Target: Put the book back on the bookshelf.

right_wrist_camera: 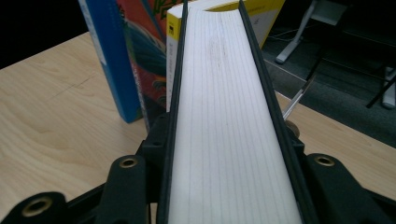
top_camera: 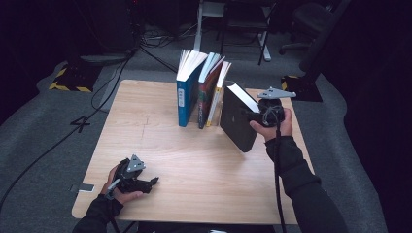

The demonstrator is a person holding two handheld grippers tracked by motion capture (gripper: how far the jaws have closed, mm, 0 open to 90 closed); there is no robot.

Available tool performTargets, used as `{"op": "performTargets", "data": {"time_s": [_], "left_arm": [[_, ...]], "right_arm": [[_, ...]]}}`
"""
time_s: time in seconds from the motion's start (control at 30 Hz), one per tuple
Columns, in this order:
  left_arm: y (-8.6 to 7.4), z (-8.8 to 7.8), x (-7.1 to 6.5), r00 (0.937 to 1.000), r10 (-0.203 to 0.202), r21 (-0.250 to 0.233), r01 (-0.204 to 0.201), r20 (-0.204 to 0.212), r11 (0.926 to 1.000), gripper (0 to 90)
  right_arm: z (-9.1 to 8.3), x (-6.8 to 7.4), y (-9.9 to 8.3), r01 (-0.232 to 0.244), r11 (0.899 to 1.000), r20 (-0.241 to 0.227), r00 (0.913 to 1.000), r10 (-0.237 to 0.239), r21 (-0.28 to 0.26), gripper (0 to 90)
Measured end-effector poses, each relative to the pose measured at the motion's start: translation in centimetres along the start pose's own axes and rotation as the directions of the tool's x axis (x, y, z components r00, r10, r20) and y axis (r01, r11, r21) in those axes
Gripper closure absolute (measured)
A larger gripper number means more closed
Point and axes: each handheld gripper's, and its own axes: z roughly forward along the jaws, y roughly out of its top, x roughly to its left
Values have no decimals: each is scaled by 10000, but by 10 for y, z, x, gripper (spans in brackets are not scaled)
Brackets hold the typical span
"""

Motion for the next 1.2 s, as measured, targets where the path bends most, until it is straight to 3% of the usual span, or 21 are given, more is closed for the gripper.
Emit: {"op": "performTargets", "data": {"time_s": [0.1,0.4,0.97,1.2], "left_arm": [[0,0,0,10000,9,-3,-9,-13,10000,161],[0,0,0,10000,-23,-16,23,10,10000,161],[0,0,0,10000,10,-4,-10,12,10000,163],[0,0,0,10000,24,-44,-24,-7,10000,163]], "right_arm": [[9,2,3,-50,10000,446,9990,47,49,535],[25,-6,1,-648,9979,1002,9929,648,-35,535],[65,-26,7,-1570,9857,1096,9805,1629,-605,534],[71,-30,9,-1570,9845,1105,9801,1650,-781,532]]}}
